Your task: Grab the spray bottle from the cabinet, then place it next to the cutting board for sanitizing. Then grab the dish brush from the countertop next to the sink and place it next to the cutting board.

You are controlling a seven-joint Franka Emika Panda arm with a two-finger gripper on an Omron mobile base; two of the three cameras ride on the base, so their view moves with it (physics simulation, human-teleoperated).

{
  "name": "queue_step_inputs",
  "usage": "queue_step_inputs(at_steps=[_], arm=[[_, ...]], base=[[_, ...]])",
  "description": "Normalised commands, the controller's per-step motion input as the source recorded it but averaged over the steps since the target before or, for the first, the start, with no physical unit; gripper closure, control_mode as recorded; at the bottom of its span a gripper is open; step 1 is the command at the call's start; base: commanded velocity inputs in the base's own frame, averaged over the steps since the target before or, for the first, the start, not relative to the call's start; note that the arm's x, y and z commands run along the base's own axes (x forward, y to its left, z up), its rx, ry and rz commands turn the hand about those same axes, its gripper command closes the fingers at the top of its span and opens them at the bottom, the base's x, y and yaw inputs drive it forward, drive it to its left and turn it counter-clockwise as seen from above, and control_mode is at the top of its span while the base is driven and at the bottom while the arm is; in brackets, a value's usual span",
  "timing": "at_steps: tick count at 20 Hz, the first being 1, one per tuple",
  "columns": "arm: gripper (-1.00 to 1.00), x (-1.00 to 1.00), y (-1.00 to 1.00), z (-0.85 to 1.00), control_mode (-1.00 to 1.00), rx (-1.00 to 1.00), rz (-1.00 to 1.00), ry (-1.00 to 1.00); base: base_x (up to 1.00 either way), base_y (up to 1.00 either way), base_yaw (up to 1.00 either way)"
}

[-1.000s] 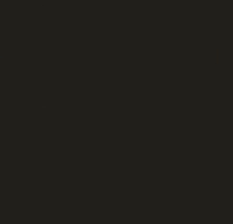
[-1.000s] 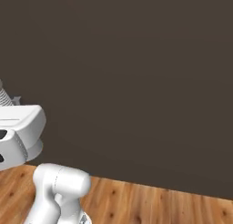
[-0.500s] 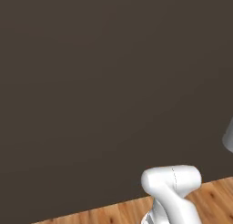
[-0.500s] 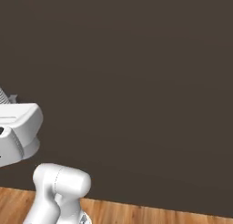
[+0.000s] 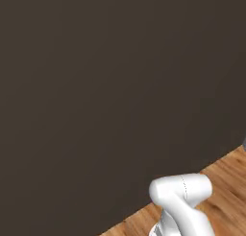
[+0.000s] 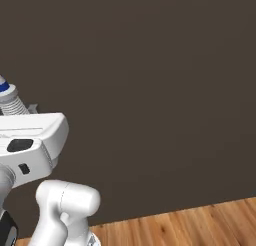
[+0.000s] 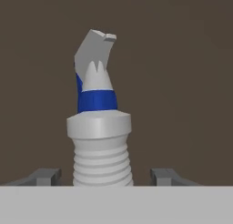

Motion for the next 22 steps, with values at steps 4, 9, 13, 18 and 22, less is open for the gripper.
queue_step_inputs(at_steps=[4, 9, 13, 18, 22], arm=[[1.0, 0.0, 0.0, 0.0, 1.0, 0.0, 0.0, 0.0], [1.0, 0.0, 0.0, 0.0, 1.0, 0.0, 0.0, 0.0], [1.0, 0.0, 0.0, 0.0, 1.0, 0.0, 0.0, 0.0], [1.0, 0.0, 0.0, 0.0, 1.0, 0.0, 0.0, 0.0], [1.0, 0.0, 0.0, 0.0, 1.0, 0.0, 0.0, 0.0]], base=[[0.34, -0.01, -0.74], [0.36, 0.07, -0.77], [0.35, 0.47, -0.81], [0.59, 0.86, -0.66], [0.73, 0.9, -0.54]])
